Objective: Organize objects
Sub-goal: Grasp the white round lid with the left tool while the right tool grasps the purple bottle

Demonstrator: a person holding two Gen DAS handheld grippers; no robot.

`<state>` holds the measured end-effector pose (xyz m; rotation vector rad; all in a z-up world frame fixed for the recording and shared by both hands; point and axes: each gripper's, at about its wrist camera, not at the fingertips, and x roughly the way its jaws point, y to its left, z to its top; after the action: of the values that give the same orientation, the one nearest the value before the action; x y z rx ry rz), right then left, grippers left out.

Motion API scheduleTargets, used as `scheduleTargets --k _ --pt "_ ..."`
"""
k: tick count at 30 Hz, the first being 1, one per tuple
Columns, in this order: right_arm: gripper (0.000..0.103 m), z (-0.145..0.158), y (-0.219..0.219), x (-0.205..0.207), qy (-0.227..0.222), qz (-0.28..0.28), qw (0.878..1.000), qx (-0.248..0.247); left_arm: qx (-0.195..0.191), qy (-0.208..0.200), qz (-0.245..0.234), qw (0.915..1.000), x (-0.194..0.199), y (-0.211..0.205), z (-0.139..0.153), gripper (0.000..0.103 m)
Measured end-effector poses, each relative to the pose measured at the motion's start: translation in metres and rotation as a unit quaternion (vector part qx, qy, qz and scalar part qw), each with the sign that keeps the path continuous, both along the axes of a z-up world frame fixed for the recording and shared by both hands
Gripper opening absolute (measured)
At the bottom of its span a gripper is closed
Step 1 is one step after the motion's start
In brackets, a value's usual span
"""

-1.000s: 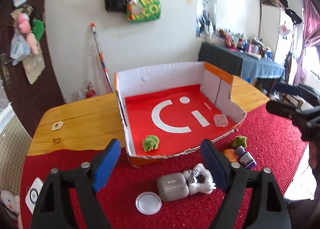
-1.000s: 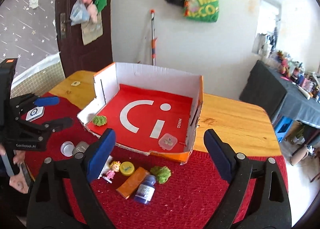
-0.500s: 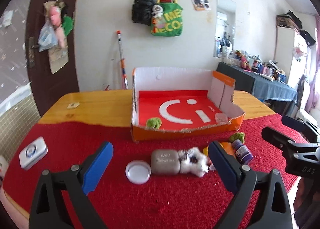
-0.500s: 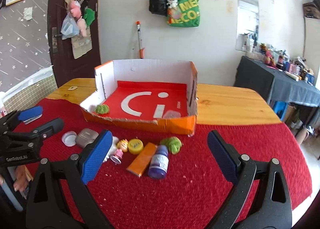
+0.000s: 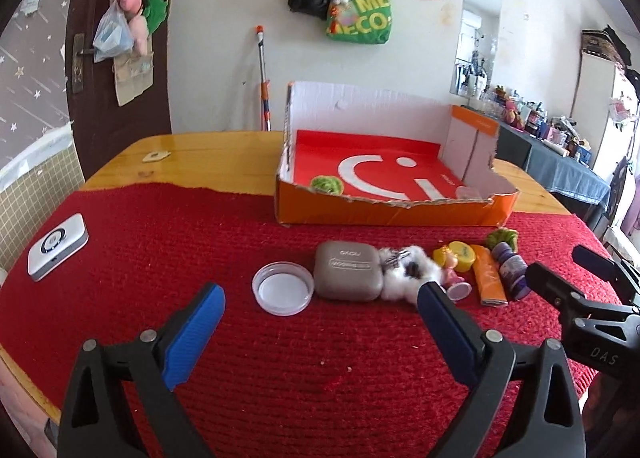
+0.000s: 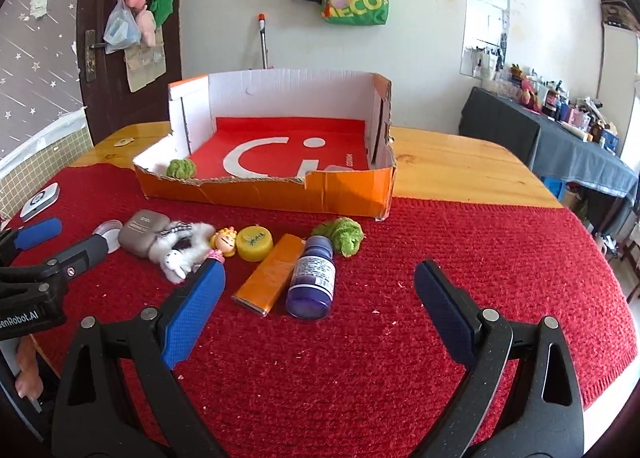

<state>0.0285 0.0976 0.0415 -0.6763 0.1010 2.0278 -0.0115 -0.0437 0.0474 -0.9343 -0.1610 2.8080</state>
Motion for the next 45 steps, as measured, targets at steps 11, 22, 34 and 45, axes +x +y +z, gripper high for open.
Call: scheduleTargets --k 11,22,34,45 --pt "0.097 -0.003 0.018 0.0 -0.017 -0.015 1.0 -0.017 0.007 -0.051 -0.004 0.9987 -0.022 -0.024 -0.014 0.099" --pt "0.097 -0.01 0.046 0.001 -0.036 0.024 0.996 -0.084 -0.02 -0.101 -0.045 0.9936 -0.043 -0.032 -0.029 0.086" --pt "0.076 -0.015 0.057 0.005 -0.032 0.027 0.991 -0.124 -0.048 -0.1 -0.062 0.9919 -0.052 -0.025 -0.029 0.08" --pt "0.055 -0.015 0.052 0.001 -0.033 0.058 0.99 -0.121 -0.045 -0.091 -0.074 0.9921 -0.052 -0.018 -0.028 0.058"
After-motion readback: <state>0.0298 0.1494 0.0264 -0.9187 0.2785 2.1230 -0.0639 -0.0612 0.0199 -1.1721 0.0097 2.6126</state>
